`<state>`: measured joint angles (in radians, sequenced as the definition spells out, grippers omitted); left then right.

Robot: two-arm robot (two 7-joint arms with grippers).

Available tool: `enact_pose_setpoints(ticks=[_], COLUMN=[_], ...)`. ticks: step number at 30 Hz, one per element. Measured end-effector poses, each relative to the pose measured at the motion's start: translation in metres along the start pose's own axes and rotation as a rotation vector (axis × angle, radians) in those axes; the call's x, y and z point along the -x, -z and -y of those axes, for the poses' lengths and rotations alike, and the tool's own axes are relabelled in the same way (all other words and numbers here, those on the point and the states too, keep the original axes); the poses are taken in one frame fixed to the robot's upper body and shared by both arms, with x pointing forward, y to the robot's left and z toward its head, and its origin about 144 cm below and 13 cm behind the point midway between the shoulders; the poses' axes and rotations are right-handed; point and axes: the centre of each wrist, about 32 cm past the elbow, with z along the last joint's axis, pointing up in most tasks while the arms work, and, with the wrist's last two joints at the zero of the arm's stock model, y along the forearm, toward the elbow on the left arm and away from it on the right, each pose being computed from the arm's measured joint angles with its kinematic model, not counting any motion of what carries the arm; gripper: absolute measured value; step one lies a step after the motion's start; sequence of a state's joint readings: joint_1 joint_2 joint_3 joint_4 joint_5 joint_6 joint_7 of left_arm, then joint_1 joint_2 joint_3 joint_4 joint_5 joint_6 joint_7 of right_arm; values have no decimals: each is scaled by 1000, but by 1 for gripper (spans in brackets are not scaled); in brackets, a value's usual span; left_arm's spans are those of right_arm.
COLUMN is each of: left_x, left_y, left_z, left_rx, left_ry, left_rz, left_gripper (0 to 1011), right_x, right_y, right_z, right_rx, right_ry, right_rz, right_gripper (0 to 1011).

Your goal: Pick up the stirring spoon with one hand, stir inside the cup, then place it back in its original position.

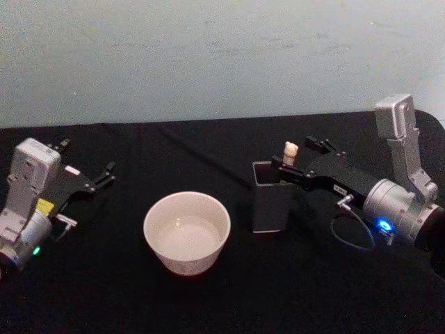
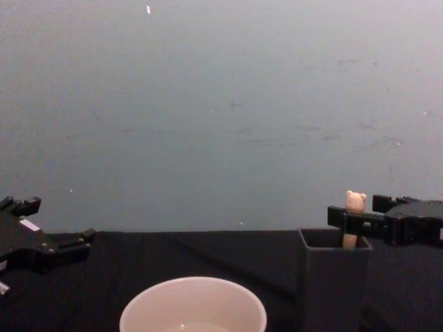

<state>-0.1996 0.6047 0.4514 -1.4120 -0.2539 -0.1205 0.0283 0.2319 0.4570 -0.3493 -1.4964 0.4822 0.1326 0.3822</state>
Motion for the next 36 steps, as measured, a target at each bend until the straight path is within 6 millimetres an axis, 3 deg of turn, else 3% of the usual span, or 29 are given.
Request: enact_pose_setpoints(ticks=[11, 17, 36], left_x=[0, 0, 0], left_y=[0, 0, 0], left_z=[0, 0, 0], left_rx=[0, 0, 0], left_ry=[0, 0, 0], left_rz=[0, 0, 0], left_gripper=[1001, 1001, 1001], right_x=[0, 0, 0], right_y=[0, 1, 1], right_z=[0, 0, 0], right_rx=[0, 0, -1], right_ry=[-1, -2, -2], right_rz=[1, 2, 2], right_gripper=[1000, 889, 291])
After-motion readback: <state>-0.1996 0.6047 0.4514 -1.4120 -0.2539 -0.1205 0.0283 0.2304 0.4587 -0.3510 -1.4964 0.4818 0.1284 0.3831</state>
